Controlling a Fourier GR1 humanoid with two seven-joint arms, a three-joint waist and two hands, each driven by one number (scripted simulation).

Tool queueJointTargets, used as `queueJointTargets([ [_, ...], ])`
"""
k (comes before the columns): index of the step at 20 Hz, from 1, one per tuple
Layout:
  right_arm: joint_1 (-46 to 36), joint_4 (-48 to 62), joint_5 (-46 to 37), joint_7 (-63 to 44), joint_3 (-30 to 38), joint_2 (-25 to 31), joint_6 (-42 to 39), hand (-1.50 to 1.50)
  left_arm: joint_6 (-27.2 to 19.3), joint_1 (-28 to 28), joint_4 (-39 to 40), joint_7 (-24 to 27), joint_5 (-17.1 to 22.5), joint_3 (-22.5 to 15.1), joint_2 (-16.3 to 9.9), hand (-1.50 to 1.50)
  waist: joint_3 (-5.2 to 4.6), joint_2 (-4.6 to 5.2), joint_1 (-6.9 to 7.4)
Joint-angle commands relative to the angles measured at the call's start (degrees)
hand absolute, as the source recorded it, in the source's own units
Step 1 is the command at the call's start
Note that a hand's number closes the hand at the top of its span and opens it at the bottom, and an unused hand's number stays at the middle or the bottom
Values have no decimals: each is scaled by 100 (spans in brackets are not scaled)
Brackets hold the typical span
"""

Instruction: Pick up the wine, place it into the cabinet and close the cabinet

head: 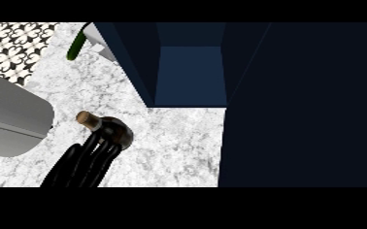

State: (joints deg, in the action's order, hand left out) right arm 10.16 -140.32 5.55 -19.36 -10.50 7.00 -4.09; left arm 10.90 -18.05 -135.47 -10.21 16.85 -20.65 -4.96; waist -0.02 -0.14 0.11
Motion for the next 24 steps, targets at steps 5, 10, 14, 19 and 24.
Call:
queueJointTargets([
  [5,-328,-581,184,-855,134,12,107,-150,-470,-257,-940,-697,13,-295,9,-150,0,-1,15],
  [10,-981,-190,28,-1043,168,-20,230,-150,-547,-3,-1036,-954,518,254,-107,-150,-1,10,26],
  [14,-688,-557,-32,-1071,100,-70,263,-150,-705,294,-911,-1150,407,546,-89,-150,1,6,-7],
  [19,-710,-676,-143,-1239,-67,-151,325,-150,-849,490,-843,-1258,399,808,-9,-150,0,1,-8],
  [24,-768,-517,-422,-1131,-186,-230,411,-150,-748,719,-639,-1423,857,1617,-134,-150,0,5,-13],
])
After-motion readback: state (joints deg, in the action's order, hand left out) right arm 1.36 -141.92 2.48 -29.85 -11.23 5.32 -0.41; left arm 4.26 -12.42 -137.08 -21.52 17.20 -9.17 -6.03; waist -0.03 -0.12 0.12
